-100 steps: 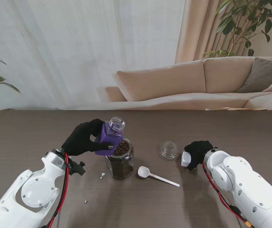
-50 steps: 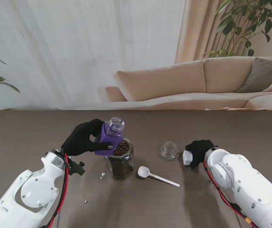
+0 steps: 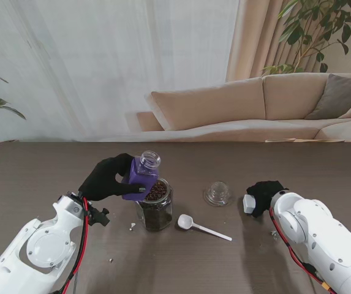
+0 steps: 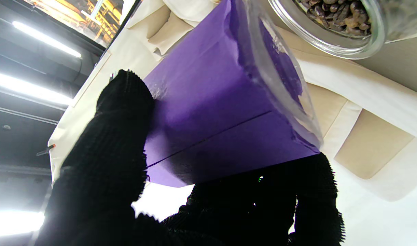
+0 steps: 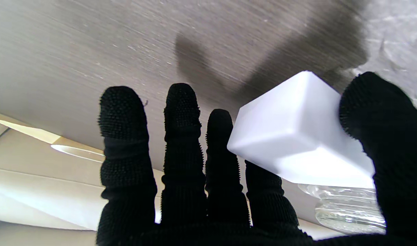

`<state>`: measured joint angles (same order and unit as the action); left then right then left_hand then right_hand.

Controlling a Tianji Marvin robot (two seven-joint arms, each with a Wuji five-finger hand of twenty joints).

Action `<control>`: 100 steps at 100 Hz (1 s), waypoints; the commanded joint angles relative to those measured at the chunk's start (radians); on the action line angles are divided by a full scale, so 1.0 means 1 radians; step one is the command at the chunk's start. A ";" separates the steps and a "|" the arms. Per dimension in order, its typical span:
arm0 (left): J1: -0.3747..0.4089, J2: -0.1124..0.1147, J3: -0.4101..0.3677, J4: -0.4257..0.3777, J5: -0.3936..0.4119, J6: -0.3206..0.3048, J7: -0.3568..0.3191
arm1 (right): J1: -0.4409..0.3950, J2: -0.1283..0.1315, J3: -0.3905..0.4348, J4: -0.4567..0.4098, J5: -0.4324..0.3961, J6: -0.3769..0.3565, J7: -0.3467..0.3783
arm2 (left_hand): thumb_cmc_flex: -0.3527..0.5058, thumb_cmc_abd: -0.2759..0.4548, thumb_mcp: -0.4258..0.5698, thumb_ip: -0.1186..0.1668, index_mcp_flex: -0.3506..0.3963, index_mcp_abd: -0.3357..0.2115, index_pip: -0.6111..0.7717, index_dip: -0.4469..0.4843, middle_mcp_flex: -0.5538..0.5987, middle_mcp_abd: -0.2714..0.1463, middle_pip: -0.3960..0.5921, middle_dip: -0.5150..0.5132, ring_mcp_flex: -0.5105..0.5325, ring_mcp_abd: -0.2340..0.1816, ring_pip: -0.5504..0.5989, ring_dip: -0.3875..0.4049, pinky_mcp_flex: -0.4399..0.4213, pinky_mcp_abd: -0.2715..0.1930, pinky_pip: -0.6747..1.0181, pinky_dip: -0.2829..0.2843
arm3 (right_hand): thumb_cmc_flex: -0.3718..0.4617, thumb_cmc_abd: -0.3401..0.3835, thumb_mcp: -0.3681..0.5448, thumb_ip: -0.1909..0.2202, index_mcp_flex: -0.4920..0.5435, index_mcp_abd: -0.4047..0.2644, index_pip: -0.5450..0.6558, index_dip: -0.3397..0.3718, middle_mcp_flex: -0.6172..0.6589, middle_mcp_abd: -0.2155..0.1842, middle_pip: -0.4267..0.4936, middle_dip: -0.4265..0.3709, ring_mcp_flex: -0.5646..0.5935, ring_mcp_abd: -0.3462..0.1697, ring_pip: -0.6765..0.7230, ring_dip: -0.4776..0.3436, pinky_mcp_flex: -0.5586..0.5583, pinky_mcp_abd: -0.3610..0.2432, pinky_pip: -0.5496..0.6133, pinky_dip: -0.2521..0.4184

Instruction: Portion coffee beans from the glass jar into the coffee jar

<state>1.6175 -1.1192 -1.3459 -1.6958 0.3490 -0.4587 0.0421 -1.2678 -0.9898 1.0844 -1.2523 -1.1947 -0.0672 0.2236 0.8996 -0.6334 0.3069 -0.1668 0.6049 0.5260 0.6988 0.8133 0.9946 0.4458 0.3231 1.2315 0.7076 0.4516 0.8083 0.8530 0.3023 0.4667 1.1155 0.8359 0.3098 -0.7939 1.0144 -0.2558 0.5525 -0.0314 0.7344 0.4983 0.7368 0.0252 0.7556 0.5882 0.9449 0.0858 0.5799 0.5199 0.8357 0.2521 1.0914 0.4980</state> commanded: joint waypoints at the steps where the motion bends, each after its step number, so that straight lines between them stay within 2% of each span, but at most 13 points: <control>1: -0.003 -0.003 0.001 0.002 -0.002 -0.004 -0.020 | -0.007 0.008 0.007 0.012 -0.009 -0.002 0.015 | 0.203 0.149 0.300 0.073 0.059 -0.049 0.423 0.073 0.072 -0.100 0.077 0.025 0.035 0.027 0.012 0.016 -0.008 -0.065 0.061 0.029 | 0.031 0.112 0.138 0.090 0.072 -0.156 0.042 0.030 -0.016 -0.006 0.015 -0.001 -0.002 0.007 0.014 -0.008 -0.373 -0.016 0.009 -0.017; 54: -0.018 -0.001 0.010 0.016 -0.010 0.001 -0.031 | -0.070 0.019 0.152 0.003 -0.076 -0.048 0.033 | 0.204 0.149 0.302 0.073 0.060 -0.048 0.421 0.074 0.071 -0.098 0.075 0.025 0.034 0.028 0.010 0.016 -0.009 -0.063 0.060 0.029 | 0.014 0.110 0.121 0.085 0.045 -0.159 0.019 0.034 -0.049 0.000 0.011 -0.003 -0.024 0.010 0.008 -0.013 -0.388 -0.016 0.002 -0.018; 70: -0.021 0.000 0.012 0.017 -0.010 0.005 -0.036 | -0.084 0.020 0.181 -0.001 -0.084 -0.051 0.040 | 0.204 0.149 0.301 0.073 0.060 -0.048 0.421 0.074 0.070 -0.097 0.075 0.025 0.033 0.028 0.009 0.016 -0.010 -0.064 0.059 0.029 | -0.025 0.103 0.075 0.077 -0.009 -0.154 -0.034 0.014 -0.114 0.013 0.004 -0.005 -0.082 0.028 -0.001 -0.016 -0.420 -0.012 -0.011 -0.016; 100: -0.024 0.002 0.012 0.019 -0.010 0.009 -0.045 | -0.099 0.022 0.207 -0.032 -0.094 -0.061 0.100 | 0.204 0.150 0.299 0.073 0.058 -0.048 0.421 0.074 0.070 -0.100 0.075 0.025 0.033 0.026 0.010 0.016 -0.009 -0.065 0.060 0.029 | -0.091 0.063 0.009 0.077 -0.204 -0.103 -0.158 -0.031 -0.344 0.043 -0.017 -0.020 -0.270 0.081 -0.085 -0.059 -0.522 -0.005 -0.072 -0.006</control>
<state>1.5944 -1.1175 -1.3329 -1.6762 0.3414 -0.4525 0.0172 -1.3570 -0.9719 1.2911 -1.2734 -1.2811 -0.1216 0.3007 0.8996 -0.6334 0.3069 -0.1668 0.6049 0.5260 0.6988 0.8133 0.9946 0.4458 0.3231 1.2315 0.7076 0.4517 0.8083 0.8530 0.3023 0.4667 1.1155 0.8362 0.2568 -0.7182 1.0143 -0.2061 0.3922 -0.1176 0.6087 0.4901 0.4450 0.0365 0.7394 0.5753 0.7170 0.1378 0.5139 0.4724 0.8347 0.2347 1.0415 0.4979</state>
